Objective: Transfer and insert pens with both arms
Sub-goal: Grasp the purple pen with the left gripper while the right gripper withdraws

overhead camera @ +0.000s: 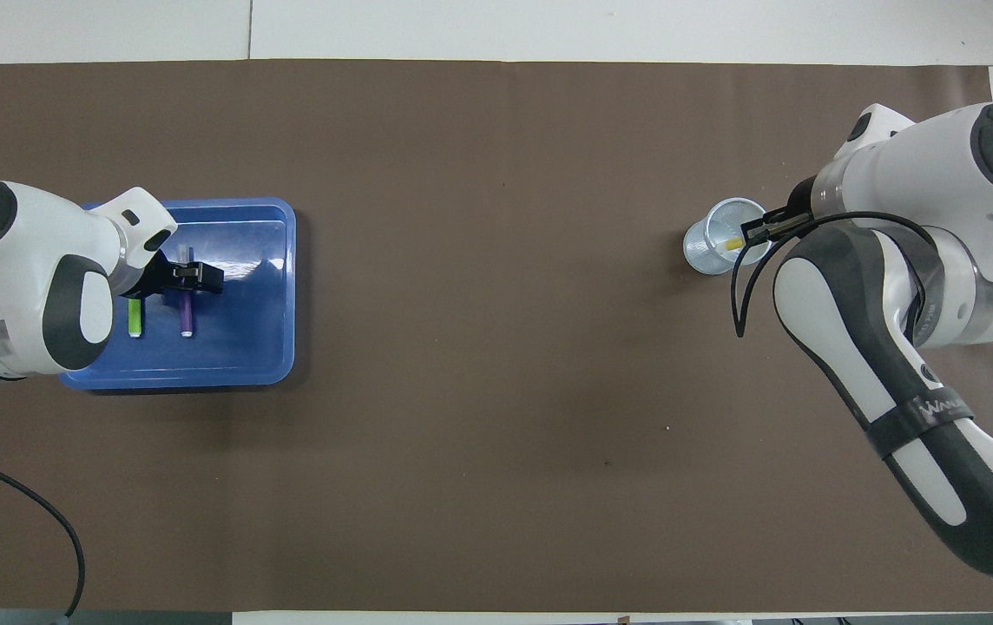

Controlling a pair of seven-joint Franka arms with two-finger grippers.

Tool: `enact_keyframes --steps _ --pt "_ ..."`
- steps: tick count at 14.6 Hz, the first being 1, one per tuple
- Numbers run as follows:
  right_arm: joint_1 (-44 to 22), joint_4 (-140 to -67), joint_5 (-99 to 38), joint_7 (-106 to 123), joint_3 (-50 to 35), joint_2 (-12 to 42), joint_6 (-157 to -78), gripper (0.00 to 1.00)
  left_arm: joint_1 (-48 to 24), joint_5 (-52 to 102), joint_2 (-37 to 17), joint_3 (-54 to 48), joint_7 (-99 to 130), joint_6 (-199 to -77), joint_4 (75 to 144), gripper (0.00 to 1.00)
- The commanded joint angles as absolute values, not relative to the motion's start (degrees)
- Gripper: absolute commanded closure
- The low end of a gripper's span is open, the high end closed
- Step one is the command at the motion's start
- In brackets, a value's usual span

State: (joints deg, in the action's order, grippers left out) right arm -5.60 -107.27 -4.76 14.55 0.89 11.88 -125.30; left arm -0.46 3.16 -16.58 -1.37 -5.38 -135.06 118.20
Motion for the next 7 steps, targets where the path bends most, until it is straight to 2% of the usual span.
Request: enact_keyframes --steps 1,2,3,7 --pt "-5.19 -107.76 -3.43 15.47 0.7 11.16 -126.39 0.32 0.35 1.76 -15.56 -1.93 -5.54 -139.22 120.67 0.41" --pt "-5.27 -106.45 -3.43 15.47 0.62 11.42 -125.52 0.26 0.35 1.76 -15.56 -1.93 -4.93 -139.22 120.41 0.8" --pt "-5.27 -104.61 -3.69 15.73 0.53 11.86 -124.46 0.24 0.44 1.84 -15.64 -1.93 -4.4 -139.22 120.24 1.0" --pt "-5.27 -97.31 -8.94 14.86 -2.9 12.3 -118.84 0.22 0.18 1.85 -15.21 -1.93 -3.17 -137.12 120.15 1.0"
